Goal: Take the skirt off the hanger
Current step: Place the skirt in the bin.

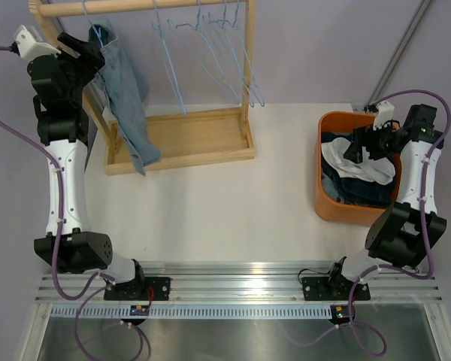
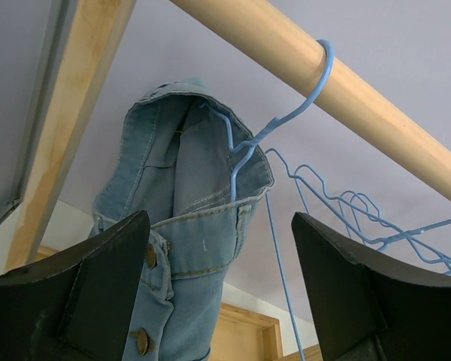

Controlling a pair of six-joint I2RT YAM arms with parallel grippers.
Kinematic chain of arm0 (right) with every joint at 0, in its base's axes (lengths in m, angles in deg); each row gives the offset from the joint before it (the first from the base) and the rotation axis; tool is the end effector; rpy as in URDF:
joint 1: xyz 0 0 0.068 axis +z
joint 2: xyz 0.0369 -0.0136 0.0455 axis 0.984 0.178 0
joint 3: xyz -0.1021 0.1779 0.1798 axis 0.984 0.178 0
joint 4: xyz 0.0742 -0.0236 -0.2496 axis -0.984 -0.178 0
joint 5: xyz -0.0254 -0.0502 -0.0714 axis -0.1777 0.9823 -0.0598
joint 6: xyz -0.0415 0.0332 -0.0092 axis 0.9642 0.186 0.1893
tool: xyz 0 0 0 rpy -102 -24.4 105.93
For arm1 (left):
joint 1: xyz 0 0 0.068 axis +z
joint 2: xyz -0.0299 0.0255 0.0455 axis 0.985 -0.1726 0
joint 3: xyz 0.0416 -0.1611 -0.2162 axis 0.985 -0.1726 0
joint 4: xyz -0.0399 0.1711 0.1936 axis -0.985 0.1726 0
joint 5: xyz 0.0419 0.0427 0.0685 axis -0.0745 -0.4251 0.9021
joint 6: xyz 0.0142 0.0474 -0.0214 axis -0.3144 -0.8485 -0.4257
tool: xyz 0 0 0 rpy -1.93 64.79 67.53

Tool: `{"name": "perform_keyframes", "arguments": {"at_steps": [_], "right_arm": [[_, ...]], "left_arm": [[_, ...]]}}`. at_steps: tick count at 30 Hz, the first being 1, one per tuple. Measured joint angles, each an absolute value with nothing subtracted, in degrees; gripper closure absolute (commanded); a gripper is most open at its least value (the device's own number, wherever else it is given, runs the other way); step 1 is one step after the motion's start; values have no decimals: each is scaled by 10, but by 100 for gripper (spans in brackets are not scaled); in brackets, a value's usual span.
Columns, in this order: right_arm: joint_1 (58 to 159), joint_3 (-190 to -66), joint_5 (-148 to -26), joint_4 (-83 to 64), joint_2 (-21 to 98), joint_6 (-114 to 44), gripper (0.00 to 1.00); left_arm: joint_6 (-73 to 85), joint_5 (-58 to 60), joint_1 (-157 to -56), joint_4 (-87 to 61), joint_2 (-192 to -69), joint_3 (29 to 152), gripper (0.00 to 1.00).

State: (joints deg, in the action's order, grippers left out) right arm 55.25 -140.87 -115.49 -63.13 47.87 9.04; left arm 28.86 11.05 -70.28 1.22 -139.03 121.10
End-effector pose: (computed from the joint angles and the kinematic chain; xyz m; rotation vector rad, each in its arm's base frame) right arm 0.3066 -0.1165 0.3411 -0.4869 2.2756 0.2973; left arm 0.3101 0.0545 0.5228 -0.5717 1.3512 -0.3269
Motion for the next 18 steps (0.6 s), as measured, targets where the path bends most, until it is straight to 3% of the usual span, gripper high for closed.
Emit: {"name": "perform_keyframes", "arguments": {"at_steps": [7, 18], "right_arm": [[553, -1367, -1205, -604, 430, 75, 0], [553, -1310, -1225, -588, 426, 68, 1]], "left_arm": [[323, 98, -702, 12, -1460, 1308, 34], [316, 114, -702, 36, -1544, 1398, 35]]}}
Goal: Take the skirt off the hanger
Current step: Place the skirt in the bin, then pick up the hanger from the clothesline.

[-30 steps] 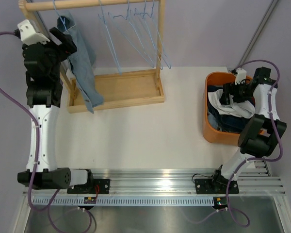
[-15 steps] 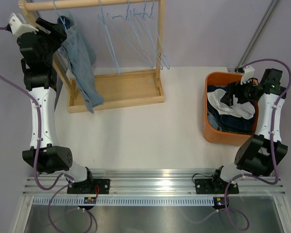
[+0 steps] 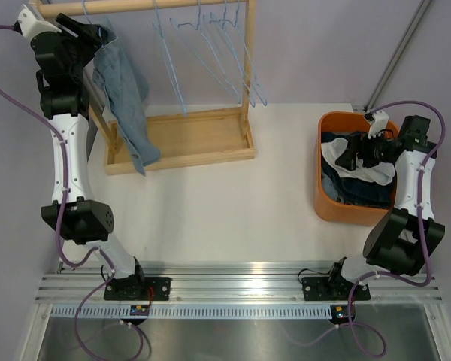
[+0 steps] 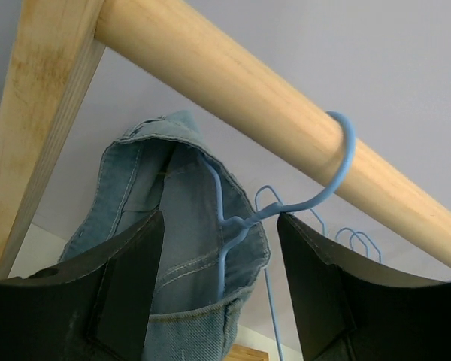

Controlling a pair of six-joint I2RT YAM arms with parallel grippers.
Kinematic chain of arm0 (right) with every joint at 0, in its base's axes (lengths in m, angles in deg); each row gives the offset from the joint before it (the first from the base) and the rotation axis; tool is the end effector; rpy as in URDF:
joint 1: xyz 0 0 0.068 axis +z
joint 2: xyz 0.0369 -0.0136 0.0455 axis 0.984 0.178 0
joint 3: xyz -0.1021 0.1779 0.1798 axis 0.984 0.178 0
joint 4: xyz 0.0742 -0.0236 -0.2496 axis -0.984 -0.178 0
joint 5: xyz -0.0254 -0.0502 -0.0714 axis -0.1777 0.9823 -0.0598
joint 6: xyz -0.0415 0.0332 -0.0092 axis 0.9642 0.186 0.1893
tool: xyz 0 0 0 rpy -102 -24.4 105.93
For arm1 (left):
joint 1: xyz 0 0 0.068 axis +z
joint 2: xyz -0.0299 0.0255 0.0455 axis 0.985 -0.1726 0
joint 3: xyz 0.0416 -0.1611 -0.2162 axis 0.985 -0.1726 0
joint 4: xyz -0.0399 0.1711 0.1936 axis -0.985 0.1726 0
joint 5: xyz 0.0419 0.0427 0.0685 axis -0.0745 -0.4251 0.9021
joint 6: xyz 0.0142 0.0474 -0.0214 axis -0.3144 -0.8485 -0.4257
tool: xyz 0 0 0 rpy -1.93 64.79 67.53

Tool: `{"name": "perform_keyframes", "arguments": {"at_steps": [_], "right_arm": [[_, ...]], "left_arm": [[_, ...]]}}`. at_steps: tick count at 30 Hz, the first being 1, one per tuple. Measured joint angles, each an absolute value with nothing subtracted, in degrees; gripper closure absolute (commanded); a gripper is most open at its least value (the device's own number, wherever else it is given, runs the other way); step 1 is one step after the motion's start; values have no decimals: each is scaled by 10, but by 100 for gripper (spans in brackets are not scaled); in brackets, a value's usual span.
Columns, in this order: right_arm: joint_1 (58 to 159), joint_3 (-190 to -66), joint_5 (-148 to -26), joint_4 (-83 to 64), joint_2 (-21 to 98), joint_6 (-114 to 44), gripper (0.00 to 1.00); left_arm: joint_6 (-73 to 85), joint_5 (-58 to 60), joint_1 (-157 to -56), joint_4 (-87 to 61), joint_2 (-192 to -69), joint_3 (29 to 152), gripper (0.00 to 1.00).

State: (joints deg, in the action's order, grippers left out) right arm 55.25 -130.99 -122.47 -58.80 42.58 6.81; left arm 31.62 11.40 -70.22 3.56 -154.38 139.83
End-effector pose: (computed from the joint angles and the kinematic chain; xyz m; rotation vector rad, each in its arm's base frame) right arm 0.2870 -0.1039 0.3225 -0.4734 2.2132 0.4443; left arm 0.3711 0.0656 0.5350 -0.6030 1.3196 -0.3634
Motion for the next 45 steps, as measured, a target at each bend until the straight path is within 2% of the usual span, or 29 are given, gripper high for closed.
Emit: {"name": "perform_keyframes", "arguments": {"at_steps": [9, 18, 25, 28, 29, 33, 45], "right_arm": [[553, -1309, -1243, -580, 421, 60, 0], [553, -1297, -1253, -574, 412, 59, 0], [553, -1294, -1255, -569, 412, 57, 0], [553, -1294, -1257, -568, 412, 57, 1], [553, -1294, -1257, -568, 412, 56, 0], [553, -1293, -1258, -567, 409, 57, 0], [553, -1293, -1263, -567, 405, 55, 1]], "left_arm": [[262, 153, -731, 36, -1568, 1420, 32], [198, 224, -768, 22, -1594, 1427, 37], [170, 265, -778, -1, -1595, 1427, 49], [168, 269, -778, -2, -1601, 1437, 69], [167, 269, -778, -2, -1604, 1440, 79], [155, 268, -782, -6, -1605, 1442, 98], [123, 249, -782, -14, -1589, 1424, 100]]}}
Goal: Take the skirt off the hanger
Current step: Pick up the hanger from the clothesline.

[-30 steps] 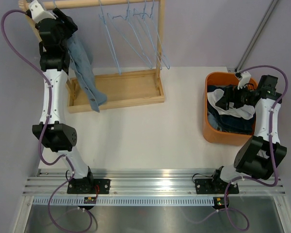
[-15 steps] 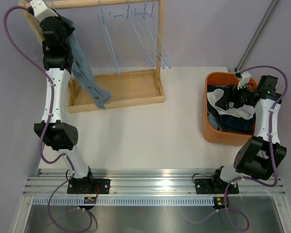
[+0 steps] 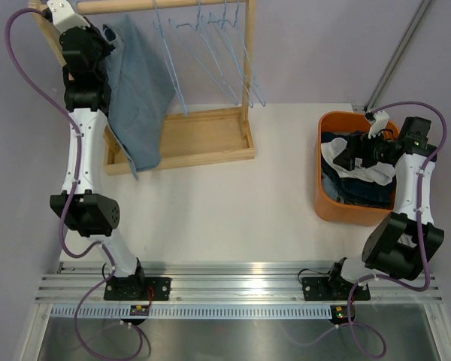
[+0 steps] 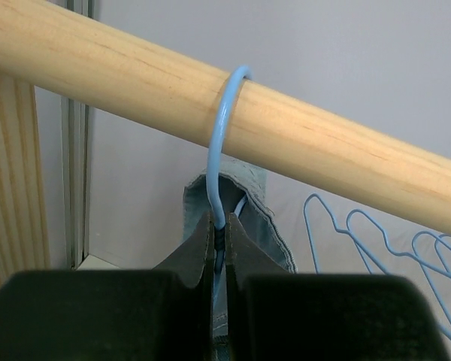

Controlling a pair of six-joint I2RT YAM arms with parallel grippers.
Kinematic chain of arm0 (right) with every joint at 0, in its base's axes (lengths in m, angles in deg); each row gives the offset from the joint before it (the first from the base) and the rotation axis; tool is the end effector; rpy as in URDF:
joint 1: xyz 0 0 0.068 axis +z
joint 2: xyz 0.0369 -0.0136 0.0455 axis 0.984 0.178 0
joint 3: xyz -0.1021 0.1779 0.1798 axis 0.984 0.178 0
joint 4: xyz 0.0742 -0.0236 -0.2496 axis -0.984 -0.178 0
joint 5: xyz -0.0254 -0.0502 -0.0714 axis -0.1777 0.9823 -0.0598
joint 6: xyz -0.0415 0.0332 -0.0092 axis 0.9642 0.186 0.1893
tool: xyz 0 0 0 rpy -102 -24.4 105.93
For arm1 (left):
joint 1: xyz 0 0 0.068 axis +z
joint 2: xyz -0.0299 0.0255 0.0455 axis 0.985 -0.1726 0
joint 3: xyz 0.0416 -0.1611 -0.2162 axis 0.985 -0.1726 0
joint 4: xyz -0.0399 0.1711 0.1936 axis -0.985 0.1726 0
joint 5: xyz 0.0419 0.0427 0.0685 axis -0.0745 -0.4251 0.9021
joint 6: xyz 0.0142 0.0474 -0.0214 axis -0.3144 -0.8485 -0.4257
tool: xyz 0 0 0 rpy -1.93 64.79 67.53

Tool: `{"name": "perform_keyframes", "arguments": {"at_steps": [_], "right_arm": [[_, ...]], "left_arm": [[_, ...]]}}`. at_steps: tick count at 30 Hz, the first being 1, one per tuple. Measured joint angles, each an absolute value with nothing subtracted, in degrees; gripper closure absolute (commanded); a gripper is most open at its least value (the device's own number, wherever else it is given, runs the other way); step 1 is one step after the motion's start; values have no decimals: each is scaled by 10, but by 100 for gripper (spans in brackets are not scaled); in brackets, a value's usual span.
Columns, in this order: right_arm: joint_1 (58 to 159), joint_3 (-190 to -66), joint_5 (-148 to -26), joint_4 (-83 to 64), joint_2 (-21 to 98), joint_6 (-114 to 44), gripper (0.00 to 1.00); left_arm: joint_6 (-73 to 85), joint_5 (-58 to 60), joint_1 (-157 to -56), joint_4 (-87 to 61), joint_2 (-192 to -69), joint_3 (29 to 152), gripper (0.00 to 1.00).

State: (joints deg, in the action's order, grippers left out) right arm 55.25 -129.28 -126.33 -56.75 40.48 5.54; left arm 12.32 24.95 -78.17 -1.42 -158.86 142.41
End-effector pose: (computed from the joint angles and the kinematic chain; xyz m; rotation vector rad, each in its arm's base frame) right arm 0.2810 -0.0993 0.3270 -0.4824 2.1449 0.4918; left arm 0.3991 0.0227 0.5295 -0.4566 1.3170 -0.0415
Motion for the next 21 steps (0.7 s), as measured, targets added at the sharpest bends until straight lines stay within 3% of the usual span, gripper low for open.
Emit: {"name": "perform_keyframes", "arguments": {"at_steps": [12, 21], "right_arm": [[553, -1293, -1268, -568, 405, 50, 1], [553, -1287, -1268, -569, 405, 52, 0]], "left_arm": [[102, 218, -780, -34, -1504, 1335, 100], [101, 212, -779, -26, -1525, 1385, 100]]}}
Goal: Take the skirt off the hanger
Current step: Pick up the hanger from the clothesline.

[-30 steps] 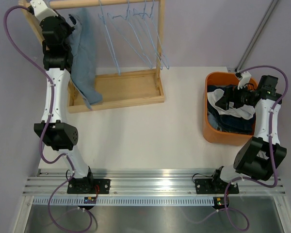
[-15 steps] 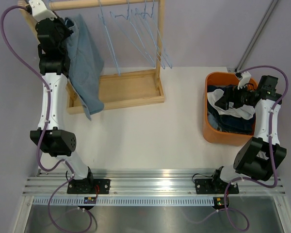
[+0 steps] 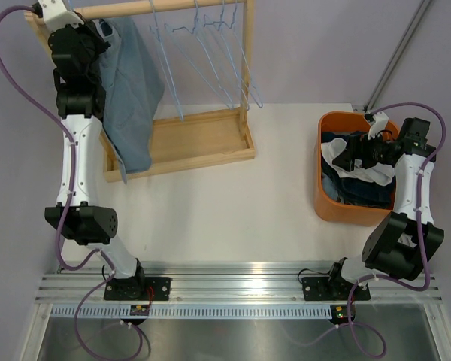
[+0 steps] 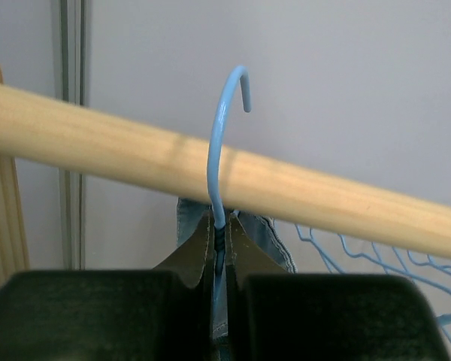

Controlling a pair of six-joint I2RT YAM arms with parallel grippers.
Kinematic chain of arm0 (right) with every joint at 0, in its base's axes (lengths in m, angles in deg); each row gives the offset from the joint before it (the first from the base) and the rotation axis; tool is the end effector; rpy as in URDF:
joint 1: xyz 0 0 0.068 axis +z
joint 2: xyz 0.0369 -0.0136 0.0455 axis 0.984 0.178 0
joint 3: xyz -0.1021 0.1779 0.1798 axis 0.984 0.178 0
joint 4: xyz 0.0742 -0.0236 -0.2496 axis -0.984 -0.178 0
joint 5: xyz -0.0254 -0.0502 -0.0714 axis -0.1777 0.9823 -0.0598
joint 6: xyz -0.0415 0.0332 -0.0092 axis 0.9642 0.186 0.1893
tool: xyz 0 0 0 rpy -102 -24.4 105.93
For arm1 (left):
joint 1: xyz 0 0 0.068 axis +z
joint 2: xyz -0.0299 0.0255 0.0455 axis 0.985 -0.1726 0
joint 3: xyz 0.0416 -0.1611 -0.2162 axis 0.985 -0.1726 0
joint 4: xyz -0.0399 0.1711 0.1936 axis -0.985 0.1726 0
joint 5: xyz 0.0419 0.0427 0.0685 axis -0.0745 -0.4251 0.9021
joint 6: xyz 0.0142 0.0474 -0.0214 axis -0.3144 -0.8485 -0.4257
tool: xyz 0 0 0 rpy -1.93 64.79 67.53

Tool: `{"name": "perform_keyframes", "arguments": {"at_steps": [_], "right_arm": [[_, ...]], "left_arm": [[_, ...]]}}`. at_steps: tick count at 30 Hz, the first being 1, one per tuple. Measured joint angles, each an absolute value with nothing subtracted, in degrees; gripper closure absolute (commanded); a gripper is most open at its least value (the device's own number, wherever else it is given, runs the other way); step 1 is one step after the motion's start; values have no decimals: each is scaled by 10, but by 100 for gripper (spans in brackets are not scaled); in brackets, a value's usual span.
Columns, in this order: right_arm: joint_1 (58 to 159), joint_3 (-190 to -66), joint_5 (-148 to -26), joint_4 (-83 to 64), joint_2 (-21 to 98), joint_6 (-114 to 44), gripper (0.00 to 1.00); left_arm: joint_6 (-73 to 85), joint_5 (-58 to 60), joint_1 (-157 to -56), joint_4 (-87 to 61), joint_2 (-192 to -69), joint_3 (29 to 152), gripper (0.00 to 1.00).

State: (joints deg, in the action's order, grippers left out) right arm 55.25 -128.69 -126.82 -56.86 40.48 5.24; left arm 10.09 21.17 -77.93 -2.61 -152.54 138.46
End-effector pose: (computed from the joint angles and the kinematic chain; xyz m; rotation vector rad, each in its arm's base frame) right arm 0.2804 -0.0988 0.3239 -0.4747 2.1499 0.5122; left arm 0.3636 0.0208 0.5502 -0.3740 1.2767 -0.0613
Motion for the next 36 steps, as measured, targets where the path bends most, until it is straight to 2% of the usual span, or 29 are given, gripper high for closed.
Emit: {"name": "perform_keyframes", "arguments": {"at_steps": [10, 19, 29, 36], "right_arm": [[553, -1277, -1268, -569, 403, 54, 1], [553, -1277, -1287, -592, 403, 85, 0], [572, -1277, -1341, -667, 393, 176, 0], [598, -1277, -1361, -682, 365, 195, 1]], "left_arm": [[110, 194, -776, -15, -1542, 1415, 100], [118, 166, -776, -80, -1472, 1275, 100], [123, 124, -771, -118, -1340, 1125, 100], [111, 107, -771, -105, -1333, 1128, 100]]}}
